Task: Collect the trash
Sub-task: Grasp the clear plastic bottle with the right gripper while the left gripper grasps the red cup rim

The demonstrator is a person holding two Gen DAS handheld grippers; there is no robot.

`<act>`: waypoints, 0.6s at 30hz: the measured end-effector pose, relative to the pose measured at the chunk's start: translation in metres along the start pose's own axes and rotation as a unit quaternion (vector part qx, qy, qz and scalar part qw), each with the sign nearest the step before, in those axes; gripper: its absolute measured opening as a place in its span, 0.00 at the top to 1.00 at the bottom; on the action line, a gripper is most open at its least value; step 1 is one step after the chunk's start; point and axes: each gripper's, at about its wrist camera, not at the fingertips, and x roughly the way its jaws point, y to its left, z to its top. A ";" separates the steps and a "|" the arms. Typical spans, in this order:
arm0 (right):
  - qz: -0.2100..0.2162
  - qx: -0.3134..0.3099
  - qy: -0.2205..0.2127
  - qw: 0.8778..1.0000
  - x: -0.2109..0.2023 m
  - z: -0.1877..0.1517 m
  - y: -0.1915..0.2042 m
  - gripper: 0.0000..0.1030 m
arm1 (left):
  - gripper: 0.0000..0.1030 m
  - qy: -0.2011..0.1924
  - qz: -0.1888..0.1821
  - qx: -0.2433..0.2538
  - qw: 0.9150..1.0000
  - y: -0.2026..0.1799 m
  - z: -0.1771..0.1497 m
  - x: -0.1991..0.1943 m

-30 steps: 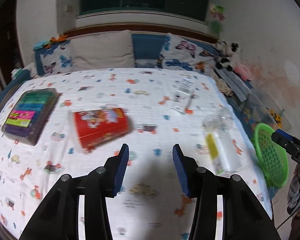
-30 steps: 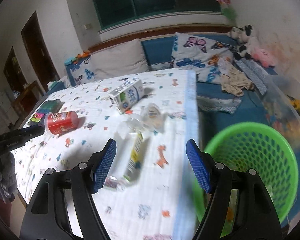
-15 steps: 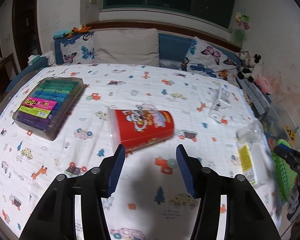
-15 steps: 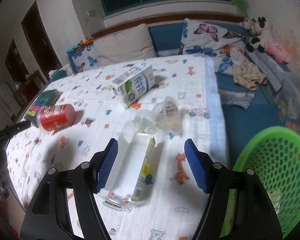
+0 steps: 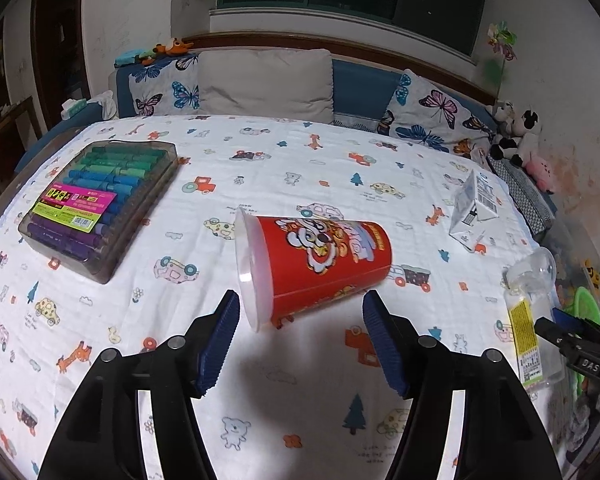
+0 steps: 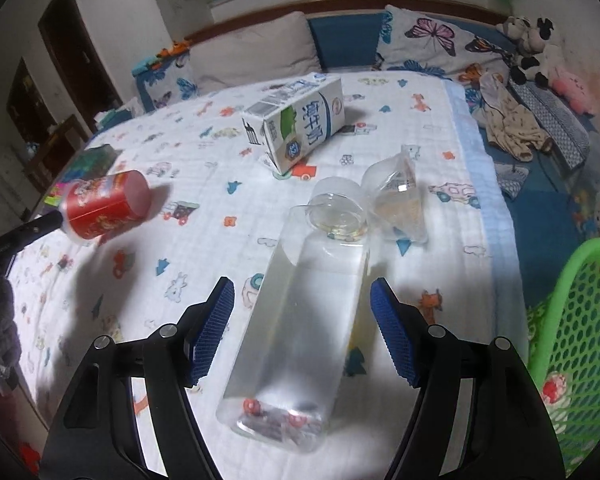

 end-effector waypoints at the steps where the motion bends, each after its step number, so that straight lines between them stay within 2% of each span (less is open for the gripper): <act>1: -0.009 -0.001 0.001 1.000 0.003 0.001 0.001 0.31 | 0.34 -0.001 0.000 -0.001 1.000 0.001 0.001 0.001; 9: -0.024 0.013 0.037 0.999 0.030 0.007 -0.004 0.31 | 0.34 0.006 -0.009 -0.003 1.000 0.009 0.008 0.018; 11: -0.026 0.009 0.044 0.999 0.033 0.007 -0.003 0.36 | 0.34 0.010 -0.011 -0.004 1.000 0.010 0.010 0.024; 16: -0.027 0.002 0.044 0.999 0.034 0.006 -0.001 0.40 | 0.34 0.015 -0.024 -0.022 0.999 0.018 0.015 0.036; 18: -0.018 0.004 0.043 0.999 0.032 0.005 -0.001 0.41 | 0.39 0.017 -0.037 -0.025 0.999 0.020 0.017 0.040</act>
